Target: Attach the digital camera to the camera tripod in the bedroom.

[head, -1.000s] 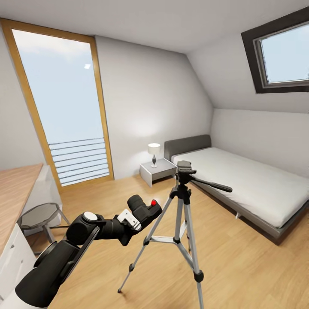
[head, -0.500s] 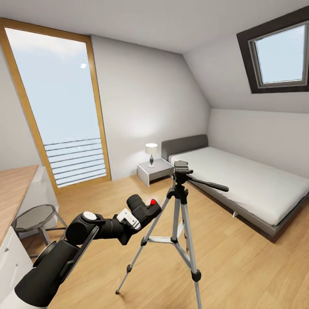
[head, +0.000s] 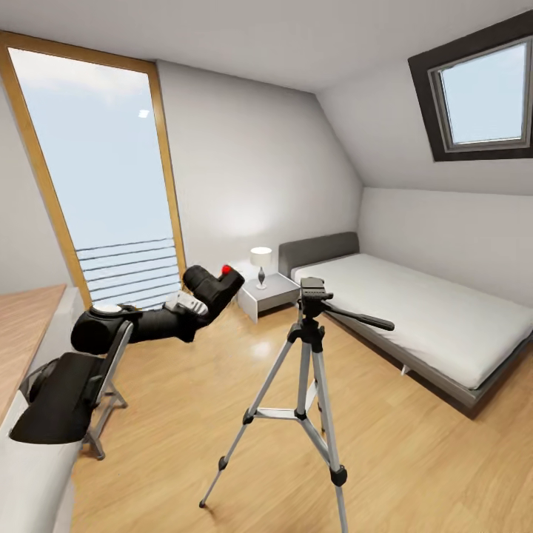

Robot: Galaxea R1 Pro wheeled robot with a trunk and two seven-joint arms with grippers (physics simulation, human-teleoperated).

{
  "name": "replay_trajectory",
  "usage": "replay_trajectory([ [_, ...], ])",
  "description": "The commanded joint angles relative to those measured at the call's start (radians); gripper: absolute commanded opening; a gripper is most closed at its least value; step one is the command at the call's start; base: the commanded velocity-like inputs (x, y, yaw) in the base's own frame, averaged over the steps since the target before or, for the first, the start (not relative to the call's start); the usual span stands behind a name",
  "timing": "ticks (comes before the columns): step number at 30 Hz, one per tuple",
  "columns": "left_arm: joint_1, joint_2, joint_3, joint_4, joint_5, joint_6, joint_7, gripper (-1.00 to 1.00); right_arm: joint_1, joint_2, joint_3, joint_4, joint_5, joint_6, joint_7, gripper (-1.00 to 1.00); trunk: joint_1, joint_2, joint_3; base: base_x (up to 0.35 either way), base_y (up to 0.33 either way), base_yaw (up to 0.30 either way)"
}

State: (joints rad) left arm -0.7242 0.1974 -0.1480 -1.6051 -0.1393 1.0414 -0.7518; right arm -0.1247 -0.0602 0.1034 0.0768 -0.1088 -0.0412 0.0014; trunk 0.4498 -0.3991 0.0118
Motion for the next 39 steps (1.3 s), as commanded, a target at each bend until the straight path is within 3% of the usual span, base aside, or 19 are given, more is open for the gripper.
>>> replay_trajectory([
  [1,-0.026,0.0,0.0,0.009,-0.006,0.006,-0.021,-1.0,-0.001,0.0,0.009,0.003,-0.01,-0.005,0.0,1.0,0.0,-0.001,-0.001,0.0,0.0,0.0],
  [4,-0.145,-0.001,0.003,0.072,-0.006,0.006,-0.088,-1.0,-0.001,0.0,0.009,0.0,-0.01,-0.013,0.0,1.0,0.0,-0.001,-0.001,0.0,0.0,0.0],
  [6,-0.194,-0.005,0.003,0.108,-0.006,0.006,-0.115,-1.0,-0.001,0.0,0.009,0.0,-0.009,-0.021,0.0,1.0,0.0,-0.001,-0.001,0.0,0.0,0.0],
  [10,-0.416,-0.047,0.004,0.348,-0.006,0.006,-0.178,-1.0,-0.001,0.0,0.008,-0.016,-0.007,-0.073,0.0,1.0,0.0,-0.001,-0.001,0.0,0.0,0.0],
  [11,-0.445,-0.055,0.004,0.385,-0.006,0.006,-0.181,-1.0,-0.001,0.0,0.008,-0.022,-0.007,-0.078,0.0,1.0,0.0,-0.001,-0.001,0.0,0.0,0.0],
  [13,-0.53,-0.081,0.004,0.494,-0.007,0.006,-0.188,-1.0,-0.001,0.0,0.009,-0.046,-0.007,-0.088,0.0,1.0,0.0,-0.001,-0.001,0.0,0.0,0.0],
  [15,-0.715,-0.156,0.003,0.715,-0.008,0.006,-0.192,-1.0,-0.001,-0.002,0.01,-0.104,-0.006,-0.096,0.0,1.0,0.0,-0.001,-0.001,0.0,0.0,0.0],
  [20,-0.918,-0.246,0.002,0.965,-0.012,0.006,-0.193,-1.0,-0.001,-0.007,0.01,-0.157,-0.006,-0.098,-0.002,1.0,0.0,-0.001,-0.001,0.0,0.0,0.0],
  [22,-0.959,-0.266,0.002,1.015,-0.013,0.006,-0.193,-1.0,-0.001,-0.007,0.01,-0.162,-0.006,-0.099,-0.002,1.0,0.0,-0.001,-0.001,0.0,0.0,0.0],
  [26,-0.989,-0.298,-0.009,1.055,-0.015,0.006,-0.195,-1.0,-0.001,-0.007,0.01,-0.165,-0.006,-0.108,-0.003,1.0,0.0,-0.001,-0.001,0.0,0.0,0.0],
  [28,-0.996,-0.309,-0.041,1.065,-0.015,0.006,-0.202,-1.0,-0.001,-0.007,0.01,-0.166,-0.006,-0.123,-0.003,1.0,0.0,-0.001,-0.001,0.0,0.0,0.0],
  [30,-0.999,-0.315,-0.102,1.07,-0.015,0.006,-0.239,-1.0,-0.001,-0.007,0.011,-0.167,-0.006,-0.141,-0.003,1.0,0.0,-0.001,-0.001,0.0,0.0,0.0],
  [31,-1.001,-0.318,-0.157,1.072,-0.015,0.006,-0.287,-1.0,-0.001,-0.007,0.011,-0.167,-0.006,-0.152,-0.003,1.0,0.0,-0.001,-0.001,0.0,0.0,0.0],
  [33,-1.002,-0.319,-0.219,1.073,-0.015,0.006,-0.352,-1.0,-0.001,-0.007,0.012,-0.167,-0.006,-0.16,-0.003,1.0,0.0,-0.001,-0.001,0.0,0.0,0.0],
  [34,-1.002,-0.321,-0.287,1.073,-0.016,0.006,-0.423,-1.0,-0.001,-0.007,0.012,-0.167,-0.006,-0.165,-0.003,1.0,0.0,-0.001,-0.001,0.0,0.0,0.0],
  [36,-1.002,-0.322,-0.39,1.072,-0.016,0.006,-0.521,-1.0,-0.001,-0.007,0.012,-0.167,-0.006,-0.169,-0.003,1.0,0.0,-0.001,-0.001,0.0,0.0,0.0],
  [37,-1.002,-0.322,-0.422,1.071,-0.016,0.006,-0.548,-1.0,-0.001,-0.007,0.012,-0.167,-0.006,-0.17,-0.003,1.0,0.0,-0.001,-0.001,0.0,0.0,0.0],
  [38,-1.002,-0.322,-0.477,1.071,-0.015,0.006,-0.591,-1.0,-0.001,-0.007,0.012,-0.167,-0.006,-0.171,-0.003,1.0,0.0,-0.001,-0.001,0.0,0.0,0.0],
  [39,-1.002,-0.323,-0.501,1.071,-0.015,0.006,-0.607,-1.0,-0.001,-0.007,0.012,-0.167,-0.006,-0.172,-0.003,1.0,0.0,-0.001,-0.001,0.0,0.0,0.0],
])
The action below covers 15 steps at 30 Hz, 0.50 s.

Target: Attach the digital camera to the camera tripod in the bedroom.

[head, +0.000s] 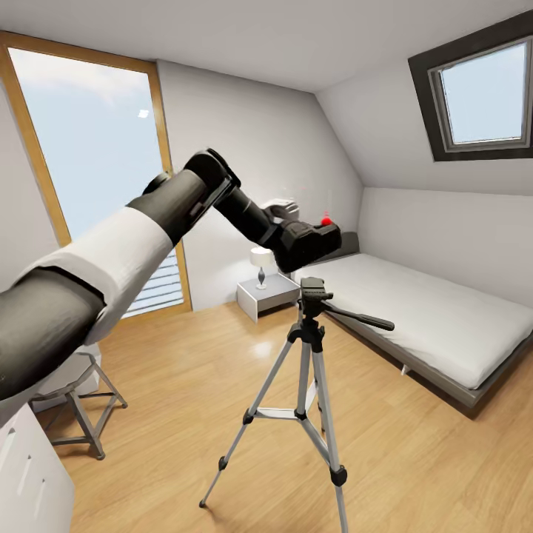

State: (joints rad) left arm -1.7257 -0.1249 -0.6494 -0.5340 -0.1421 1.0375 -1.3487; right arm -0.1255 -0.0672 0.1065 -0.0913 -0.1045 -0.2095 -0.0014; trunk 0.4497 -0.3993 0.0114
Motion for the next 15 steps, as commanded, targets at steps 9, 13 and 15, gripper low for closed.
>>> replay_trajectory([
  [9,0.0,0.003,-0.096,-0.002,-0.011,0.01,-0.095,-1.0,0.0,0.0,0.009,0.001,-0.011,-0.006,0.0,1.0,0.0,-0.001,0.0,0.0,0.0,0.0],
  [13,0.0,0.006,-0.099,-0.002,-0.011,0.01,-0.126,-1.0,0.0,0.0,0.009,0.001,-0.011,-0.007,0.0,1.0,0.0,-0.001,0.0,0.0,0.0,0.0],
  [15,0.0,0.016,-0.101,-0.003,-0.012,0.01,-0.149,-1.0,0.0,0.0,0.009,0.001,-0.011,-0.007,0.0,1.0,0.0,-0.001,0.0,0.0,0.0,0.0],
])
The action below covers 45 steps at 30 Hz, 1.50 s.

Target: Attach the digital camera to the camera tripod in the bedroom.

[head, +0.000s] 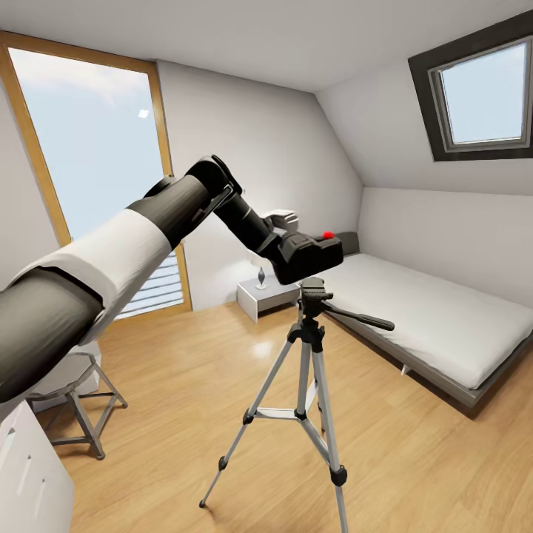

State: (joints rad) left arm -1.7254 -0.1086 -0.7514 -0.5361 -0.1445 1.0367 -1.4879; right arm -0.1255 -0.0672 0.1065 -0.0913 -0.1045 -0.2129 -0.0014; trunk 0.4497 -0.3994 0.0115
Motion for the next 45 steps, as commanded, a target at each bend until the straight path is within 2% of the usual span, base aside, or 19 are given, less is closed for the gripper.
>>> replay_trajectory([
  [1,0.0,0.004,0.001,-0.001,-0.01,0.01,-0.013,-1.0,0.0,0.0,0.009,0.001,-0.011,-0.003,0.0,1.0,0.0,-0.001,0.0,0.0,0.0,0.0],
  [8,0.0,0.012,0.001,-0.002,-0.01,0.01,-0.026,-1.0,0.0,0.0,0.01,0.001,-0.011,-0.003,0.0,1.0,0.0,-0.001,0.0,0.0,0.0,0.0],
  [27,0.0,0.012,-0.001,-0.003,-0.01,0.01,-0.049,-1.0,0.0,0.0,0.009,0.001,-0.011,-0.003,0.0,1.0,0.0,-0.001,0.0,0.009,0.0,0.0],
  [35,0.0,0.02,-0.004,-0.065,-0.01,0.01,-0.054,-1.0,0.0,0.0,0.009,0.001,-0.011,-0.003,0.0,1.0,0.0,-0.001,0.0,0.243,0.0,0.0],
  [39,0.0,0.025,-0.005,-0.085,-0.01,0.01,-0.083,-1.0,0.0,0.0,0.01,0.001,-0.011,-0.003,0.0,1.0,0.0,-0.001,0.0,0.087,0.0,0.0],
  [45,0.0,0.025,-0.005,-0.092,-0.01,0.01,-0.083,-1.0,0.0,0.0,0.01,0.001,-0.011,-0.003,0.0,1.0,0.0,-0.001,0.0,0.015,0.0,0.0],
])
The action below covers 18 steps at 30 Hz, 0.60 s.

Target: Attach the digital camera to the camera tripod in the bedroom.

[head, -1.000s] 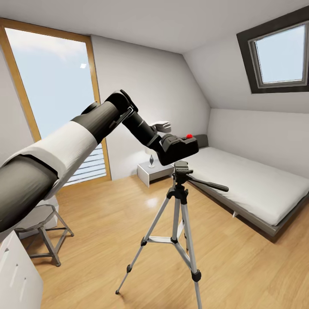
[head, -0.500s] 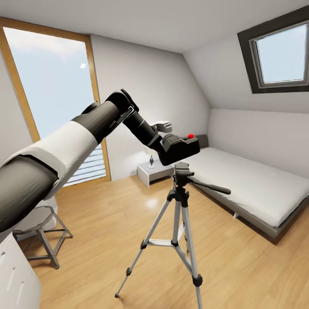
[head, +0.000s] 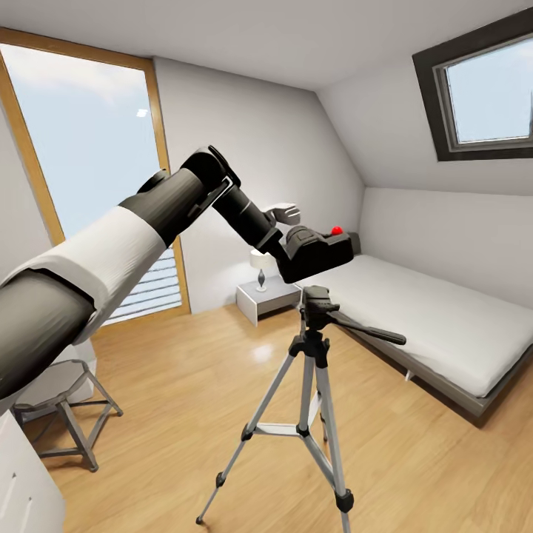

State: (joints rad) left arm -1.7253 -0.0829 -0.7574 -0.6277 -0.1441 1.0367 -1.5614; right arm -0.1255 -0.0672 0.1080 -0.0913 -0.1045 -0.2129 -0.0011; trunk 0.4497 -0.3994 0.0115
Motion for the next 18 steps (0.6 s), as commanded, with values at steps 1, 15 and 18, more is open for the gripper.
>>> replay_trajectory([
  [1,0.0,-0.001,0.001,-0.001,-0.011,0.011,-0.009,-1.0,0.0,0.0,0.009,0.001,-0.011,-0.003,0.0,1.0,0.0,-0.001,0.0,0.003,0.0,0.0],
  [15,0.008,-0.001,0.002,-0.056,-0.009,0.011,-0.009,-1.0,0.0,0.0,0.009,0.001,-0.011,-0.003,0.0,1.0,0.0,-0.001,0.0,0.0,0.0,0.0],
  [18,0.008,-0.003,0.002,-0.06,-0.009,0.011,-0.009,-1.0,0.0,0.0,0.009,0.001,-0.011,-0.003,0.0,1.0,0.0,-0.001,0.0,0.0,0.0,0.0],
])
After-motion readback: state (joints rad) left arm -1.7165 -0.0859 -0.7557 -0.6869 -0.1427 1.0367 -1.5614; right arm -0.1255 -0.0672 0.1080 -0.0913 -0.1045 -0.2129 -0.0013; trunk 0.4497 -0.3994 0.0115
